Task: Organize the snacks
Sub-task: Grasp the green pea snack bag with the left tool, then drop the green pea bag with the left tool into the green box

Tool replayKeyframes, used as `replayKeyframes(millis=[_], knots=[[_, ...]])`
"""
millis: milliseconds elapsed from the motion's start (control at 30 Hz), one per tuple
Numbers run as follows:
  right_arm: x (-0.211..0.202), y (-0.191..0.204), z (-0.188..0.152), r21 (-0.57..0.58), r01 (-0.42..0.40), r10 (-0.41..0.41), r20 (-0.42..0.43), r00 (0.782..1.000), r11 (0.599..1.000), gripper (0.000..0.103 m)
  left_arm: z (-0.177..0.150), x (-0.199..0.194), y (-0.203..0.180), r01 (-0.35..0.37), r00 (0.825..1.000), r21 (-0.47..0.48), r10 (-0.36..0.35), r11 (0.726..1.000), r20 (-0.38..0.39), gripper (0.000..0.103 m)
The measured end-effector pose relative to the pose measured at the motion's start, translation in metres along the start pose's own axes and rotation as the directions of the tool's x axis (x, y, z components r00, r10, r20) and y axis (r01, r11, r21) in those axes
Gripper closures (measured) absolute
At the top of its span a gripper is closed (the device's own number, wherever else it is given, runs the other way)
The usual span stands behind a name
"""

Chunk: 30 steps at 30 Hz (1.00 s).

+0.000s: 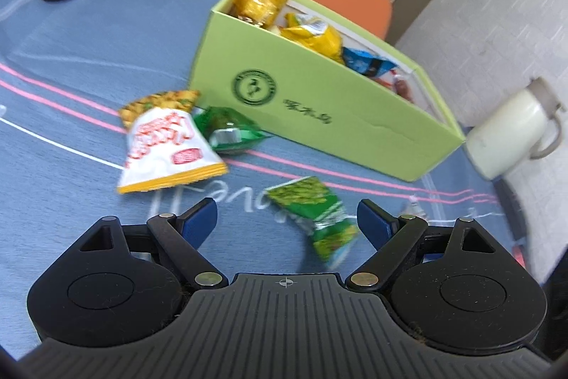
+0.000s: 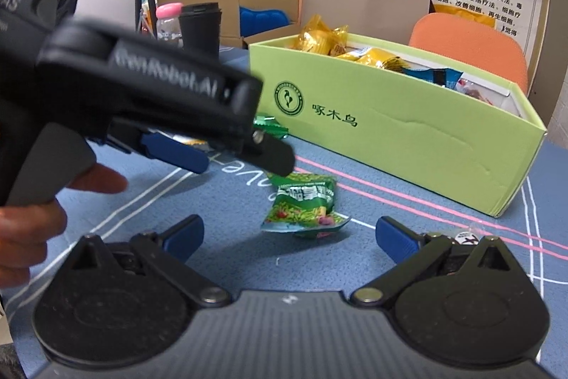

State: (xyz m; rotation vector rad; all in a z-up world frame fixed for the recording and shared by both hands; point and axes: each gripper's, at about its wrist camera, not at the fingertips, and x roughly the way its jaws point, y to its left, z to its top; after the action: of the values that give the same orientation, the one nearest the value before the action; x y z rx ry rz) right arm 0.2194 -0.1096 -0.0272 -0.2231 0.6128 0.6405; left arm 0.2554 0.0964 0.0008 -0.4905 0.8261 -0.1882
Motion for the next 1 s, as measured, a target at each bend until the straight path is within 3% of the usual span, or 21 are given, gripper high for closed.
replayKeyframes(millis=[100, 300, 433, 467, 500, 567, 600, 633, 800, 1000], knots=[[0.005, -0.002, 0.004, 0.005, -0.030, 0.030, 0.000, 1.000, 1.000, 0.000, 0.006, 0.007, 0.002, 0.055, 0.998, -0.042, -0.056, 0.998, -0.031, 0.030], [0.015, -0.001, 0.014, -0.010, -0.051, 0.051, 0.005, 0.999, 0.999, 0.001, 0.007, 0.016, -0.005, 0.060, 0.997, -0.040, -0.061, 0.997, -0.047, 0.031], [0.022, -0.002, 0.018, -0.008, -0.038, 0.038, -0.003, 0.999, 0.999, 0.003, 0.008, 0.029, -0.012, 0.072, 0.994, -0.030, -0.074, 0.997, -0.084, 0.040], [0.023, -0.001, 0.017, -0.009, -0.029, 0.028, -0.006, 1.000, 1.000, 0.011, 0.007, 0.031, -0.014, 0.067, 0.994, -0.023, -0.068, 0.998, -0.086, 0.041], [0.024, -0.002, 0.015, -0.003, -0.025, 0.025, -0.010, 1.000, 1.000, 0.044, 0.006, 0.031, -0.016, 0.061, 0.995, -0.007, -0.062, 0.998, -0.081, 0.044], [0.025, -0.004, 0.012, 0.023, -0.034, 0.035, -0.008, 0.999, 0.999, 0.047, 0.003, 0.032, -0.019, 0.051, 0.995, 0.027, -0.048, 0.998, -0.086, 0.066], [0.023, -0.004, 0.011, 0.025, -0.031, 0.031, -0.010, 0.999, 0.999, 0.048, 0.001, 0.032, -0.018, 0.053, 0.994, 0.029, -0.050, 0.998, -0.092, 0.085], [0.021, -0.001, 0.011, 0.020, -0.018, 0.019, -0.015, 1.000, 1.000, 0.050, 0.000, 0.030, -0.017, 0.054, 0.994, 0.029, -0.050, 0.998, -0.099, 0.092], [-0.012, 0.011, 0.014, -0.024, 0.032, -0.031, 0.050, 0.998, 0.999, 0.051, 0.004, -0.002, -0.031, 0.123, 0.992, 0.033, -0.121, 0.992, -0.047, 0.092], [-0.033, -0.024, 0.076, -0.060, 0.107, -0.095, 0.174, 0.980, 0.992, 0.050, 0.077, -0.008, -0.079, 0.172, 0.983, 0.132, -0.179, 0.976, 0.046, 0.092]])
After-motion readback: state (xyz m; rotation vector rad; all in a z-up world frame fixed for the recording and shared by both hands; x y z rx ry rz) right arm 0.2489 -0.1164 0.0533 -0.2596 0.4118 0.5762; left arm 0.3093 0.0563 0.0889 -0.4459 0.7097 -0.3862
